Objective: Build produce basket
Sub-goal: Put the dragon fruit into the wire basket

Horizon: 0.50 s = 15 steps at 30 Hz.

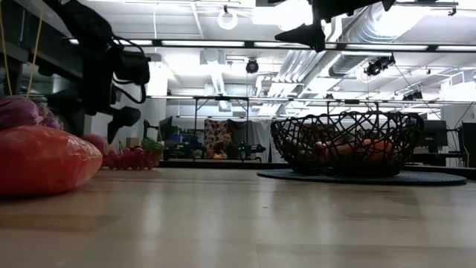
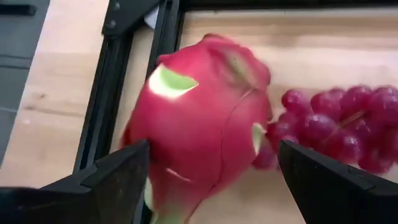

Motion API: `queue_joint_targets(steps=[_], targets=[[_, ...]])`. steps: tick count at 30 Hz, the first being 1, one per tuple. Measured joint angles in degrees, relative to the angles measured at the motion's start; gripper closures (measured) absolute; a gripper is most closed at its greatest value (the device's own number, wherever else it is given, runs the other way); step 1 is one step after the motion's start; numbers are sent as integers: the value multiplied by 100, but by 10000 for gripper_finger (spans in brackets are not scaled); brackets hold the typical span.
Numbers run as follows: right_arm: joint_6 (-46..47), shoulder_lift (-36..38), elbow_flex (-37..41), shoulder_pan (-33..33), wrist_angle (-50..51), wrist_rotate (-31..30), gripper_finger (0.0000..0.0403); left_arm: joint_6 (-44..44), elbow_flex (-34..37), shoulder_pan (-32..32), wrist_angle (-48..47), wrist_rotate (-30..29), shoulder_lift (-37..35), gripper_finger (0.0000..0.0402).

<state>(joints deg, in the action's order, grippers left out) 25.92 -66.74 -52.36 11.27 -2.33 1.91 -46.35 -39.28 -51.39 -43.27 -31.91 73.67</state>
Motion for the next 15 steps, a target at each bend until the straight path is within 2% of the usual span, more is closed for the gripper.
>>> queue_joint_targets(steps=[3, 9, 12, 15], targets=[[20, 0, -2, 0, 0, 0, 29, 38, 157, -155, 417, 80, 4, 62], [104, 0, -2, 0, 8, 0, 29, 78, 364, -348, 518, 226, -7, 71], [104, -1, -2, -2, 11, -28, 29, 250, 373, -344, 500, 237, -7, 101], [104, -2, -2, 0, 13, -94, 29, 308, 373, -335, 492, 271, -13, 150]])
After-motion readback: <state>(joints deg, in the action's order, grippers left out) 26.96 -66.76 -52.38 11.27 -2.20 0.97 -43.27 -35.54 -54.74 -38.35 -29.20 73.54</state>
